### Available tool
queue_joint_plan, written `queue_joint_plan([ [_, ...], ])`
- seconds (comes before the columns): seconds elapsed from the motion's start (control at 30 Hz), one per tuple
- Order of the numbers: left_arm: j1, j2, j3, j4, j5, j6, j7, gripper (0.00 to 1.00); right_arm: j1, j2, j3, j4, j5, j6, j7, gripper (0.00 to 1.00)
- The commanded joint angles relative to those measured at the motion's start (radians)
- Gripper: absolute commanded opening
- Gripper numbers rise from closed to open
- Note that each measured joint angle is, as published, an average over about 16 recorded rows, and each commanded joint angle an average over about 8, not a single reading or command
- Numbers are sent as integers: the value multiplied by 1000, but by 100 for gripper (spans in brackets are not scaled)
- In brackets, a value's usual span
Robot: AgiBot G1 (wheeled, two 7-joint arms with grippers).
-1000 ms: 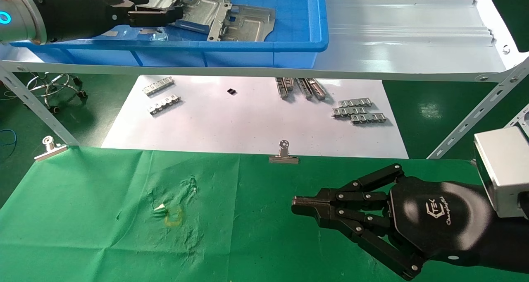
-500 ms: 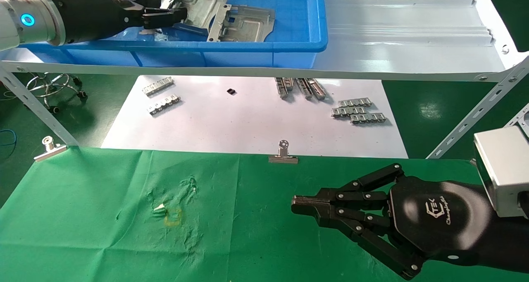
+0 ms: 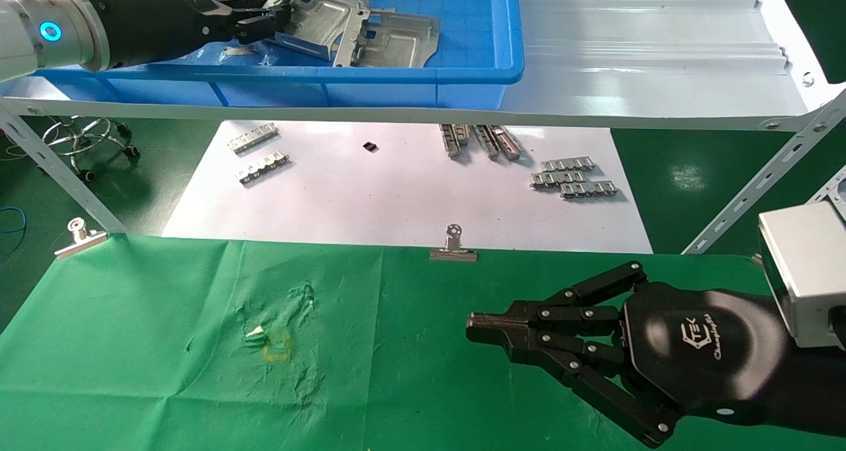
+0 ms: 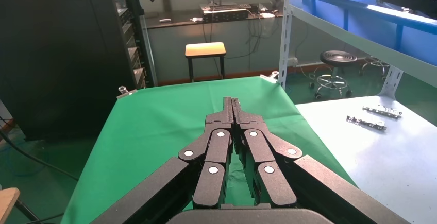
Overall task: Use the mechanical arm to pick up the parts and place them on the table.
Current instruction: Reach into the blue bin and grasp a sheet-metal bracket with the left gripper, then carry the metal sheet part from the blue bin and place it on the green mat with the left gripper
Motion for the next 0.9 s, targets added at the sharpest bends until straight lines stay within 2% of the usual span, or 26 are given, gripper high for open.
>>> queue_joint_plan([
  [0.03,-3,3,-2,4,-3,1,9,0,0,0,0,0,0,0,0,0],
  [0.5,-18,-30,-46,-1,-65,42,73,0,0,0,0,0,0,0,0,0],
  [0.7,-16,-83,-76,-33,-112,159,133,0,0,0,0,0,0,0,0,0],
  [0.9,-2,-149,-95,-77,-144,337,216,0,0,0,0,0,0,0,0,0],
])
